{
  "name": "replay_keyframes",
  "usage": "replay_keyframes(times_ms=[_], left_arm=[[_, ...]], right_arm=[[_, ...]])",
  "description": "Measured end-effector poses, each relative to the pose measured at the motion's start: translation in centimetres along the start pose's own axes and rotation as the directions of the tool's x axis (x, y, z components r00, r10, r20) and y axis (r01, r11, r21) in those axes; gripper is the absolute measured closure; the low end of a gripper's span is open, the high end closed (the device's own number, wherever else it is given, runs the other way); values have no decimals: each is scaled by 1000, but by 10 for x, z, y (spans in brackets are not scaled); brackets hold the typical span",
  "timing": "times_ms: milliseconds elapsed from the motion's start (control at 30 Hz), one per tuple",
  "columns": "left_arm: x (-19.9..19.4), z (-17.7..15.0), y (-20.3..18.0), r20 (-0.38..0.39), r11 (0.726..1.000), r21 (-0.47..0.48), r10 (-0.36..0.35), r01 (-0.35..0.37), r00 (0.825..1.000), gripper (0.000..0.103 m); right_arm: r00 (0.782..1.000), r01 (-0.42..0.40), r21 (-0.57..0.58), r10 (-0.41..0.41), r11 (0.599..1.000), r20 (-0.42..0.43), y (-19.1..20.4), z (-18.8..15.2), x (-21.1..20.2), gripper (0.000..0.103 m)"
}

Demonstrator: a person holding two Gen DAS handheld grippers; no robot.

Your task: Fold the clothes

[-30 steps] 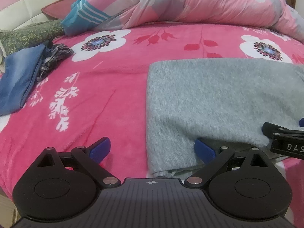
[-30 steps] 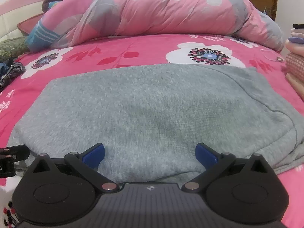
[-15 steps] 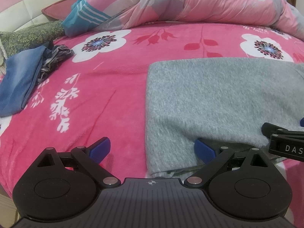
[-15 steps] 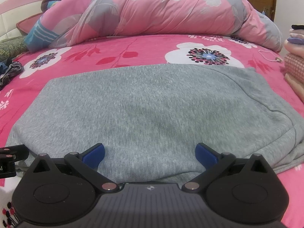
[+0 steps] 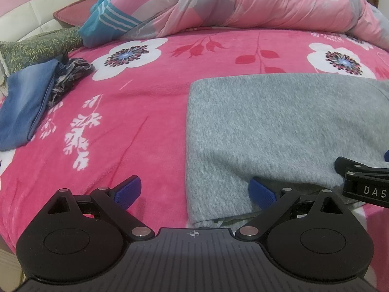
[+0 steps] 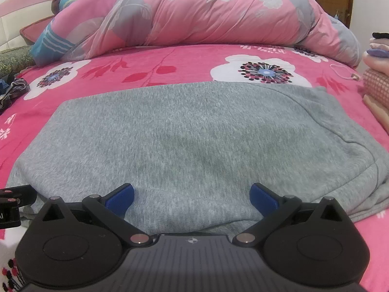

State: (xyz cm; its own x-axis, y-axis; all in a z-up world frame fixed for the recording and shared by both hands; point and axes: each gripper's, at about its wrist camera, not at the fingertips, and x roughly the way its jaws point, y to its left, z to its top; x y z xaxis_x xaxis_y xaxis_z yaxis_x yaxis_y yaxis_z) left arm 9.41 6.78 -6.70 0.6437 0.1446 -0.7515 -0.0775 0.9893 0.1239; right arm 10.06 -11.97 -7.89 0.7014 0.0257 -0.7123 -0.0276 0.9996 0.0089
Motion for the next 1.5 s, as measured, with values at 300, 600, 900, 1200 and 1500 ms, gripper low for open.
replay_keyframes(times_ms=[300, 600, 900, 1200, 1500], left_arm=[[-22, 4, 13, 97, 999, -37, 10, -6, 995, 6], [-19, 23, 4, 203, 995, -25, -90, 97, 975, 7], [13, 25, -10, 150, 988, -8, -149, 152, 977, 37], [27, 15, -16, 109, 990, 14, -143, 142, 984, 39], [28, 15, -19, 107, 992, 29, -128, 125, 986, 36]], right_arm=[[1000, -2, -5, 2, 1000, 4, 0, -1, 0, 0], [994, -48, 6, 47, 999, 98, -7, -12, -7, 0], [968, -53, -20, 56, 998, 243, -30, 17, -40, 6], [995, 4, -64, 3, 998, 104, -60, 3, 0, 42], [991, 69, 47, -74, 997, 113, -98, 27, 7, 53]])
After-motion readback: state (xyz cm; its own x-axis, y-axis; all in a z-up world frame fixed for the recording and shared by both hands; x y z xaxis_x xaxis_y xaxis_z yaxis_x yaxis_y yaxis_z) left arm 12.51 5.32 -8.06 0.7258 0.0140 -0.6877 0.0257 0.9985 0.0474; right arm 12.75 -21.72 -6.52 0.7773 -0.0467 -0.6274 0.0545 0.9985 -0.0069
